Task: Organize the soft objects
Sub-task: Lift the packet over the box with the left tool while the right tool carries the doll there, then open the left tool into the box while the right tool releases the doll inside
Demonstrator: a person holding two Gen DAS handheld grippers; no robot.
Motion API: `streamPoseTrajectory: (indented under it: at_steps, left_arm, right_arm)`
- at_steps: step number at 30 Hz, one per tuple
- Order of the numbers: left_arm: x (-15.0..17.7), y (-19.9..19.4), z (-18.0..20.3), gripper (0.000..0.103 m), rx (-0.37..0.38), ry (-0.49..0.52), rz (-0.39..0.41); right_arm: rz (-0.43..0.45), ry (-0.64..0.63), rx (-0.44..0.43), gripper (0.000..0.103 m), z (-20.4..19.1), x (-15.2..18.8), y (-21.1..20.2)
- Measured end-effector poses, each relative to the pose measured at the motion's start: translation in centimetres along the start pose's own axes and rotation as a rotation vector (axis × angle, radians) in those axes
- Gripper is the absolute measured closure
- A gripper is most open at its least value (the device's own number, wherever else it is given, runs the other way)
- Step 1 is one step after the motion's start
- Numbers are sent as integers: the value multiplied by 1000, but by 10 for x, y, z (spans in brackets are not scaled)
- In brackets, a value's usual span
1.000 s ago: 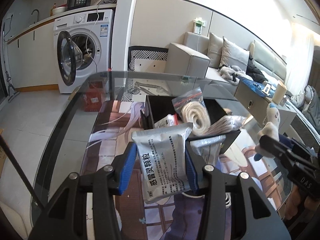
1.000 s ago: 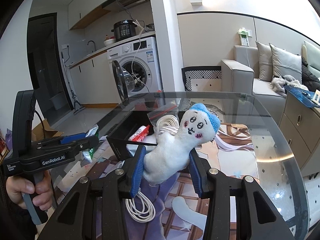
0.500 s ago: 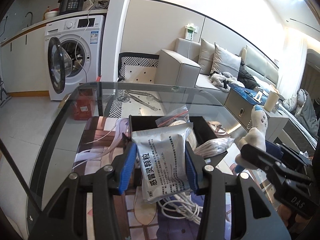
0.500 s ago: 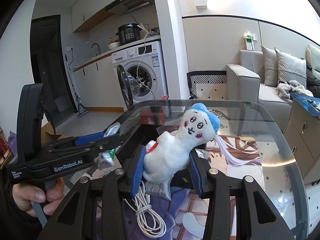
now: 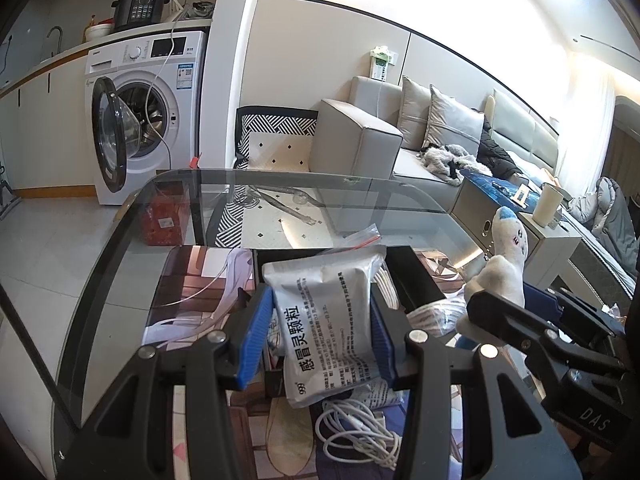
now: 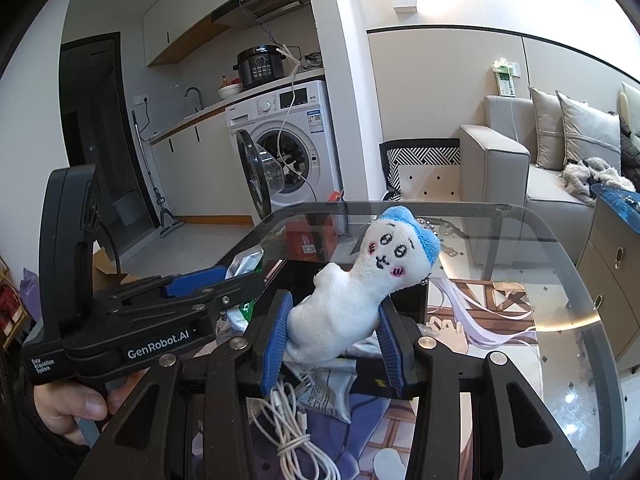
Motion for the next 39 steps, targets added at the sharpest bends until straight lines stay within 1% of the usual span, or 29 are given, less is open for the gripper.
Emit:
streamPoseTrajectory:
  at_steps: [8,15,19,30,34,36,39]
  left_arm:
    - [-2,17,-4,57,-1,-24,-8]
    - [-1,33,-8,57,-12,-46,-16]
    - [1,40,-9,57,-6,-56,-19]
    - [2,58,-12,57,2,-58,-39]
    - [5,64,-12,57,4,-58,-50]
    - [7,66,-11,57,5,-55,-60]
    - [9,68,-10,57,3,-48,-69]
  right_arm:
    - [-1,18,5,61,8,-6,14]
    - [-25,41,-4,61,13,-7,28]
    - [-40,46,-3,61,17,-7,39]
    - [-94,51,0,61,22,2,67]
    - [-109,43,2,61,24,6,71]
    - [-111,35,2,53,24,7,72]
    - [-101,39,8,52,27,7,68]
Point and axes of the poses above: each gripper's, at about its wrist camera, not at the fingertips, and y roughly the way its jaws point, z to its right, x to its underside, the point moved 5 cm from there along y, roughly the way its jaws point, and after that the axes turned 8 degrees about z, right-handed, at the moved point
